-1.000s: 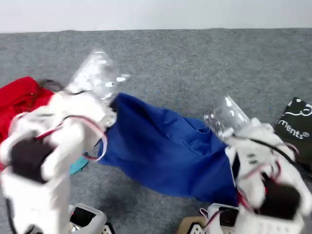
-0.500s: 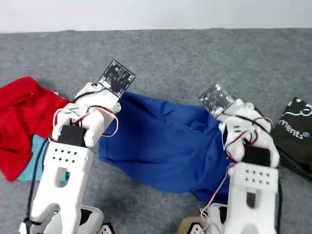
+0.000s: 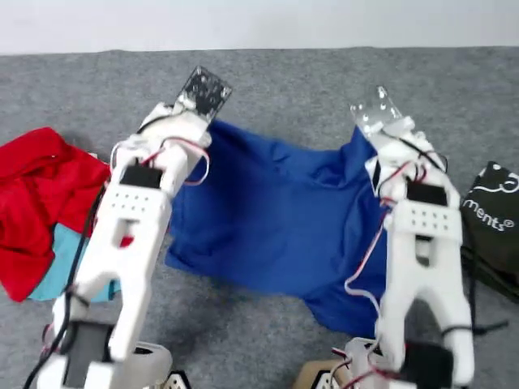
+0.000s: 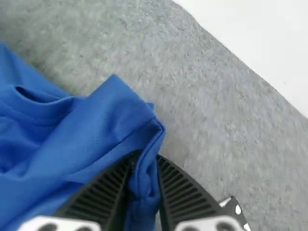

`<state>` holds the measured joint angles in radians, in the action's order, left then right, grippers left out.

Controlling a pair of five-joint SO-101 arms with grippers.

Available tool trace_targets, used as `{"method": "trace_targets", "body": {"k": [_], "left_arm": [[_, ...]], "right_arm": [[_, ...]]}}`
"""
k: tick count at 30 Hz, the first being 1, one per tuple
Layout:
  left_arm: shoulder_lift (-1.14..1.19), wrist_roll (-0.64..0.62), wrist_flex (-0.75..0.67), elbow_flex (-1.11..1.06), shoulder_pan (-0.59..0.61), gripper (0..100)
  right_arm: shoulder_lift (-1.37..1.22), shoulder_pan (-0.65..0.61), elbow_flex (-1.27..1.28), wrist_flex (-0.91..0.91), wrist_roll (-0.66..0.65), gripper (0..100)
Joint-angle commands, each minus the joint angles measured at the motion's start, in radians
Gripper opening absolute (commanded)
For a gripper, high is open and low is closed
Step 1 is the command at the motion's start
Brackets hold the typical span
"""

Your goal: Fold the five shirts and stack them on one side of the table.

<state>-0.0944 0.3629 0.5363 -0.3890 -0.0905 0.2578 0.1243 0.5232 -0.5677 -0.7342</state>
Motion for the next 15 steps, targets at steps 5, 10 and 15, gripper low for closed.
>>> {"method": "trace_targets", "body": {"k": [5,10,15], "left_arm": [[0.307,-0.017,-0.025,0.340,0.006,0],[0.508,-0.017,0.052,0.579,0.008,0],[0.732,-0.017,0.173,0.871,0.011,0]], "right_arm": [[-0.229,0.012,-0.298,0.021,0.034,1.0],[-0.417,0.027,-0.485,0.022,0.071,1.0],[-0.587,0.038,-0.649,0.021,0.081,1.0]]}}
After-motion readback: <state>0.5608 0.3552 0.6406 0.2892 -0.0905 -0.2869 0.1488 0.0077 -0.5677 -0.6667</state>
